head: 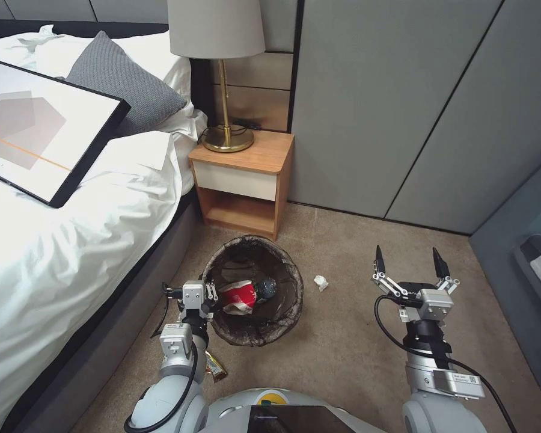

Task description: Pick up the trash bin, then pick up the garbage from the floor and place it into the trash bin.

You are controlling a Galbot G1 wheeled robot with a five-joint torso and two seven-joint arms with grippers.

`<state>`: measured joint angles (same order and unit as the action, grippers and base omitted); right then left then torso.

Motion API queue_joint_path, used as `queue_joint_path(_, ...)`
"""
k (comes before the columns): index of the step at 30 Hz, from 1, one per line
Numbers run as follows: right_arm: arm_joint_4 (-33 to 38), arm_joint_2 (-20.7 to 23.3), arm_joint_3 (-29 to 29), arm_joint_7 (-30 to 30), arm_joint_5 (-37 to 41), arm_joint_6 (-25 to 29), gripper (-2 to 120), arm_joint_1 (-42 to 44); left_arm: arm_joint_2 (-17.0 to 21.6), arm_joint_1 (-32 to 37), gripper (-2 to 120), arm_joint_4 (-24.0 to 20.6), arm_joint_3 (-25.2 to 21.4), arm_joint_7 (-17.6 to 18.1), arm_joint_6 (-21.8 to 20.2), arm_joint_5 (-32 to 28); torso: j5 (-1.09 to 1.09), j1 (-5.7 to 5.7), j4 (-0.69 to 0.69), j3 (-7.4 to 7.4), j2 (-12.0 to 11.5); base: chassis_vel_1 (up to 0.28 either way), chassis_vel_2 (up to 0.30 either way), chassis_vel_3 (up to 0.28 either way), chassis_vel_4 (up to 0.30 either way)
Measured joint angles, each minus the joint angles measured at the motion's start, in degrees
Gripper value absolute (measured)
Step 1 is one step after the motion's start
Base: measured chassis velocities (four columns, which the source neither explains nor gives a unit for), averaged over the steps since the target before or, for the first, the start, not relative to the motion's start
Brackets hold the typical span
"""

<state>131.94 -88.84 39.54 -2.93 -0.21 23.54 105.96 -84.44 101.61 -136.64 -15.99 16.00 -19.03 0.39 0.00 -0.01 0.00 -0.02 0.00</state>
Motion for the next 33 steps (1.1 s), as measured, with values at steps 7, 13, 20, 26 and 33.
queue_joint_path(7, 0.0, 0.04, -0.03, 0.05, 0.25, -0.05, 100, -0.09, 0.0, -0.04, 3, 0.0, 0.0, 0.0, 0.0, 0.0, 0.0, 0.01, 0.01, 0.01, 0.0, 0.0, 0.0, 0.0, 0.0)
queue_joint_path(13, 0.0, 0.04, -0.05, 0.08, 0.29, -0.05, 100, -0.09, 0.0, -0.03, 3, 0.0, -0.01, 0.0, 0.0, 0.0, 0.0, 0.0, 0.01, 0.01, 0.0, 0.0, 0.0, 0.0, 0.0)
queue_joint_path(20, -0.01, 0.02, -0.09, 0.24, 0.29, -0.05, 100, -0.05, 0.0, -0.03, 3, 0.0, -0.01, 0.0, 0.0, 0.0, 0.0, 0.01, 0.0, 0.01, 0.0, 0.0, 0.0, 0.0, 0.0)
queue_joint_path(26, -0.01, 0.14, -0.14, 0.31, 0.3, -0.07, 100, -0.11, 0.0, -0.03, 3, 0.0, -0.01, 0.0, 0.0, 0.0, 0.0, 0.0, 0.0, 0.02, 0.0, 0.0, 0.0, 0.0, 0.0)
queue_joint_path(33, 0.07, 0.34, -0.17, 0.33, 0.33, -0.17, 100, -0.16, 0.0, -0.04, 3, 0.0, -0.01, 0.0, 0.0, 0.0, 0.0, 0.01, 0.0, 0.01, 0.0, 0.0, 0.0, 0.0, 0.0)
